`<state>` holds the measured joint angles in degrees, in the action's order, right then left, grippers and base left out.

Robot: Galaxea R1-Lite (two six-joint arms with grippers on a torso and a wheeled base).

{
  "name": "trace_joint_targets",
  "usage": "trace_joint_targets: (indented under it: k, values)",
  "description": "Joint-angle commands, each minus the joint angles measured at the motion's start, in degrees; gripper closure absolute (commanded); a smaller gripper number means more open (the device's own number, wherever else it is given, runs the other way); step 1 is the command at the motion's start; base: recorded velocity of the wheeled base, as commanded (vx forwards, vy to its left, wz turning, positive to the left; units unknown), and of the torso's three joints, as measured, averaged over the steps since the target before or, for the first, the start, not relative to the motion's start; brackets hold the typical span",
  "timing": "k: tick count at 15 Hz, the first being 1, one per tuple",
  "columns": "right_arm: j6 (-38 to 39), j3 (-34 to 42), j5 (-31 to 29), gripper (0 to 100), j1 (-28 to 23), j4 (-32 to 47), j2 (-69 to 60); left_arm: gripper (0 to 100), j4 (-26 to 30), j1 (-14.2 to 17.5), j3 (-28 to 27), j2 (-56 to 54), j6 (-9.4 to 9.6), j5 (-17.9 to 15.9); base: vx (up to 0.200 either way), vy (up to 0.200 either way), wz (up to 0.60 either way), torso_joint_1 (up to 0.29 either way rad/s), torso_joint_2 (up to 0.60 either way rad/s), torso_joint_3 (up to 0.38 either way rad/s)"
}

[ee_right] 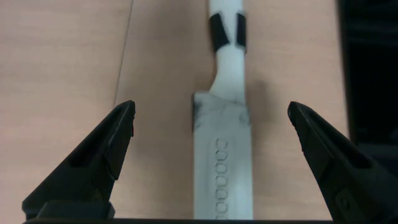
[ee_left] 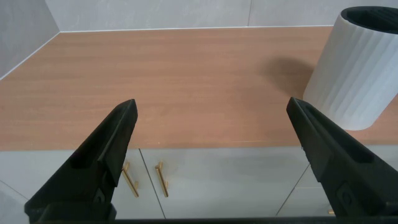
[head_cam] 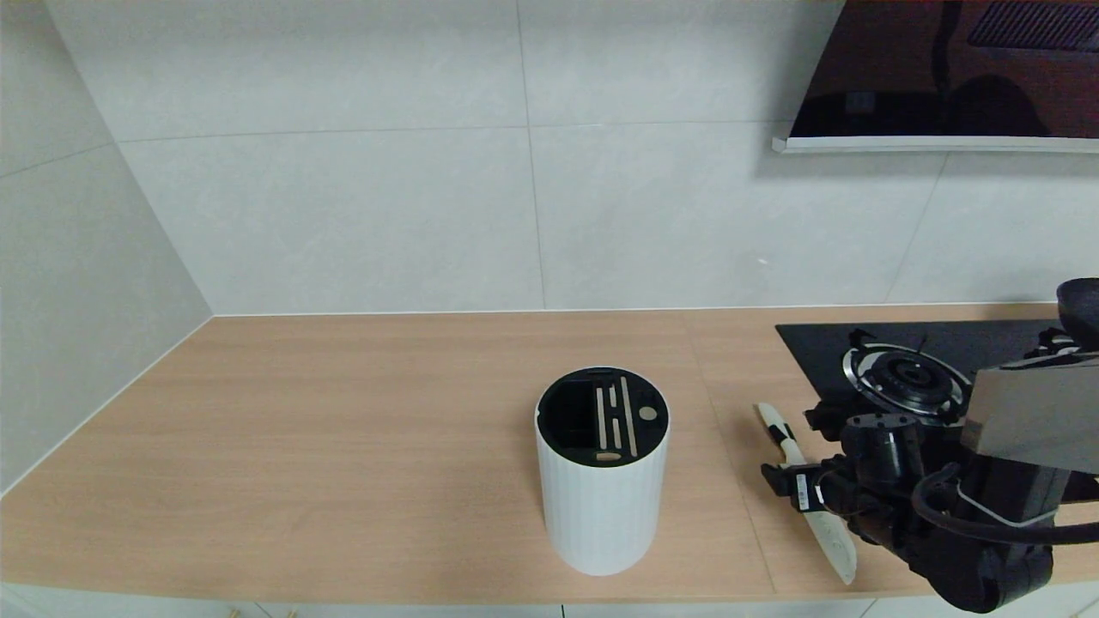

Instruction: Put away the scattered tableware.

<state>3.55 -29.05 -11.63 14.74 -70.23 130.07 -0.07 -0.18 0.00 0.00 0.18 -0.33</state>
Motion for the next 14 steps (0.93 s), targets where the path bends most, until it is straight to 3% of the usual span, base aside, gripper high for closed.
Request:
trace_joint_targets:
  k: [1, 14]
  values:
    - [-0.03, -0.04, -0.06, 0, 0.03, -0.08, 1.23, 0, -0.01, 0.01, 0.0, 0.09, -0.01, -0.02, 0.0, 0.0, 0.0, 0.0, 0.0, 0.0]
    - [0.14, -1.62, -0.06, 0, -1.55, -0.17, 4.31, 0, -0.01, 0.01, 0.0, 0.09, -0.01, -0.02, 0.0, 0.0, 0.0, 0.0, 0.0, 0.0]
